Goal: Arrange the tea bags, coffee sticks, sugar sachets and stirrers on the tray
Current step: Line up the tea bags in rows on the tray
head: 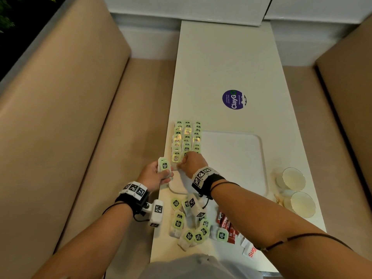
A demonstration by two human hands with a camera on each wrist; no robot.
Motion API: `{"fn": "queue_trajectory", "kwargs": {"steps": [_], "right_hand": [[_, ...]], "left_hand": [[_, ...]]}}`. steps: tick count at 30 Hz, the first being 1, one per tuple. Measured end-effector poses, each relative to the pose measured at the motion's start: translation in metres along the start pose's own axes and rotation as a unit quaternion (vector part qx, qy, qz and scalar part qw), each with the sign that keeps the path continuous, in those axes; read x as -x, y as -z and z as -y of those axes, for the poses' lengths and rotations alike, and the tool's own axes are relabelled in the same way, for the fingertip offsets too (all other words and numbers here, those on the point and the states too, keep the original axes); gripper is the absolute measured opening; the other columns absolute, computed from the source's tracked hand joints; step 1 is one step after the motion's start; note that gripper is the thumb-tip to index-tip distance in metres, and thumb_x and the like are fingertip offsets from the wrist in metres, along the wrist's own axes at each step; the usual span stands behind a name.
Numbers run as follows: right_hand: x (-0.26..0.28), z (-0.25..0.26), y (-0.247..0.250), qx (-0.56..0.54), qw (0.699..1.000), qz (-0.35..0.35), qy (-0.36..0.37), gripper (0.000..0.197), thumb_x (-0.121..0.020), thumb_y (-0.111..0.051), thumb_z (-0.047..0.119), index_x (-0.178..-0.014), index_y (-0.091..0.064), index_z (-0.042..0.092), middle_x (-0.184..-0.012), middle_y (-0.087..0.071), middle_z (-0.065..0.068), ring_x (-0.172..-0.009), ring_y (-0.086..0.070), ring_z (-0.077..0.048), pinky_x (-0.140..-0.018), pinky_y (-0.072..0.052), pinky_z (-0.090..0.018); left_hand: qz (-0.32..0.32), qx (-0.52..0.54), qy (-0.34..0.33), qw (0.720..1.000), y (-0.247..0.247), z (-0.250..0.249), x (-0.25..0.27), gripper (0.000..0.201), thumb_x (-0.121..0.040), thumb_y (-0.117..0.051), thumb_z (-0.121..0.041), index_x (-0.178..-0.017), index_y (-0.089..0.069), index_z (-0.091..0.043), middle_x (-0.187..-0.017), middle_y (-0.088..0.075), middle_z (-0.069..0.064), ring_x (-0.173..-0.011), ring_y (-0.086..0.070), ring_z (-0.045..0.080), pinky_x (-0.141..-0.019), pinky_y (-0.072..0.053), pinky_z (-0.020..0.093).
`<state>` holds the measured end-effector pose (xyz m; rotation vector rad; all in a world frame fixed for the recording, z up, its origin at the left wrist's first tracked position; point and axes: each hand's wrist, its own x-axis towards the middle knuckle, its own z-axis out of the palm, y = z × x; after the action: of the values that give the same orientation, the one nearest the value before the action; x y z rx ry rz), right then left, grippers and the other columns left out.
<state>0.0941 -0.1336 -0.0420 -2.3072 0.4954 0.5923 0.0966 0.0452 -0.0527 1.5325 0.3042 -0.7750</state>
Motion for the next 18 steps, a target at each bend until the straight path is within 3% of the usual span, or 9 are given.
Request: {"fn": "queue_trajectory", "kwargs": {"steps": [5,9,13,18], "right_hand": [[0.002,-0.002,0.000,-0.055,0.998,-0.014,0.035,0.016,-0.096,-0.064,0.030,-0.082,-0.062,0.022,-0.080,-0.063,0.006,-0.077,-0.060,-0.015,-0.071,-0.047,-0.031],[0.007,0.002,0.003,-0.101,0.989,0.059,0.091,0.033,-0.100,-0.059,0.037,-0.089,-0.074,0.010,-0.079,-0.072,-0.006,-0.065,-0.064,-0.015,-0.074,-0.058,-0.038],[0.010,0.004,0.004,-0.071,0.988,0.075,0.114,0.023,-0.094,-0.069,0.027,-0.077,-0.071,0.012,-0.076,-0.072,-0.011,-0.063,-0.063,-0.016,-0.073,-0.059,-0.041],[0.012,0.010,0.012,-0.056,0.989,0.046,0.131,0.019,-0.093,-0.069,0.023,-0.076,-0.064,0.016,-0.073,-0.065,-0.003,-0.065,-0.058,-0.017,-0.072,-0.055,-0.036]], "left_hand": [[0.018,0.003,-0.005,1.000,-0.004,-0.005,0.002,0.023,-0.095,-0.058,0.006,-0.115,-0.058,-0.006,-0.107,-0.072,0.012,-0.090,-0.073,0.024,-0.066,-0.059,0.023],[0.042,-0.008,-0.004,0.999,-0.007,-0.007,0.003,0.027,-0.093,-0.061,0.007,-0.117,-0.059,-0.005,-0.105,-0.072,0.015,-0.090,-0.073,0.024,-0.066,-0.058,0.022],[0.070,-0.033,-0.015,0.997,-0.008,-0.012,0.008,0.029,-0.088,-0.069,0.004,-0.114,-0.063,-0.008,-0.103,-0.075,0.012,-0.091,-0.073,0.020,-0.070,-0.058,0.023],[0.042,-0.027,-0.018,0.999,-0.009,-0.011,0.010,0.027,-0.089,-0.069,0.003,-0.114,-0.063,-0.006,-0.102,-0.073,0.016,-0.081,-0.072,0.019,-0.066,-0.059,0.023]]}}
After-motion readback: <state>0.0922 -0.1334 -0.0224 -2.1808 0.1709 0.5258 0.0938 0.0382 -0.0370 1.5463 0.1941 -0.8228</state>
